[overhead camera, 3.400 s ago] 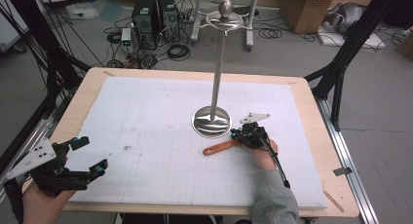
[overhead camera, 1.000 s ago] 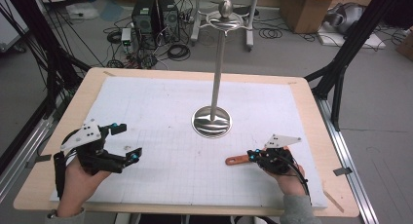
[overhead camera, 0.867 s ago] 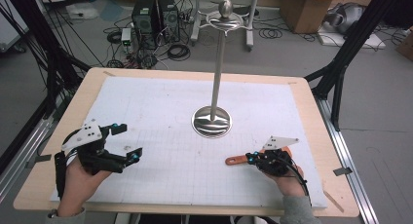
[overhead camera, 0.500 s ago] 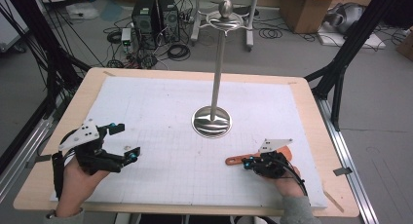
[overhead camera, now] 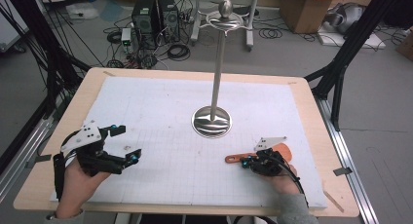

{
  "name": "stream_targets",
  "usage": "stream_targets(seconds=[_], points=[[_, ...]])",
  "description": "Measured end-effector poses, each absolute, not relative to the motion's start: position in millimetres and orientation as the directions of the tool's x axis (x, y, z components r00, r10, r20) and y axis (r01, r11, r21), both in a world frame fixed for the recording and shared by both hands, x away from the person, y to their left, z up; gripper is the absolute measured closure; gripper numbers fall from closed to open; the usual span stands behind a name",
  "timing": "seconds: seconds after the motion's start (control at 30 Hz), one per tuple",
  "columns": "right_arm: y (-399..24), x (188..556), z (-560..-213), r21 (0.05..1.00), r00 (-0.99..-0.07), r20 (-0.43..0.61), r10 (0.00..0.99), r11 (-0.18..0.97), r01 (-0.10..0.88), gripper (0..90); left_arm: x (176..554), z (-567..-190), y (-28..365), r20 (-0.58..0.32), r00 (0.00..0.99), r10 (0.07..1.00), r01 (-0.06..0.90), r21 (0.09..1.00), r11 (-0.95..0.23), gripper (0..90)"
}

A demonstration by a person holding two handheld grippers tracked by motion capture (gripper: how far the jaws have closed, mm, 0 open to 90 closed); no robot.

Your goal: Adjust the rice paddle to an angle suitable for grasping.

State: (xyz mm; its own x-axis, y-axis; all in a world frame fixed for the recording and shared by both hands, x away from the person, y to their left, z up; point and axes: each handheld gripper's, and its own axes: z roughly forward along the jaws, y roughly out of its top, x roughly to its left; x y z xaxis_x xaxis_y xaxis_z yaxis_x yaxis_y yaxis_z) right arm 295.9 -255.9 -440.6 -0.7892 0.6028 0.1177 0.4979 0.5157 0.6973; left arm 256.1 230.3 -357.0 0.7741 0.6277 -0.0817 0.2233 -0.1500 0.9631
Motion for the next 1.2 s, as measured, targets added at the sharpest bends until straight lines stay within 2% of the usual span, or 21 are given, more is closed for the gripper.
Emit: stream_targets(seconds=[0.87,1.2], points=[[-241,326,-443,0.725,-0.718,0.051,0.694,0.469,0.504,90.0,237,-361,253,-0.075,0.735,0.673,0.234,0.961,-0.149,2.0],[-245,342,-447,0.749,-0.653,0.055,0.755,0.401,0.527,90.0,226,-362,266,-0.077,0.710,0.700,0.240,0.961,-0.138,2.0]])
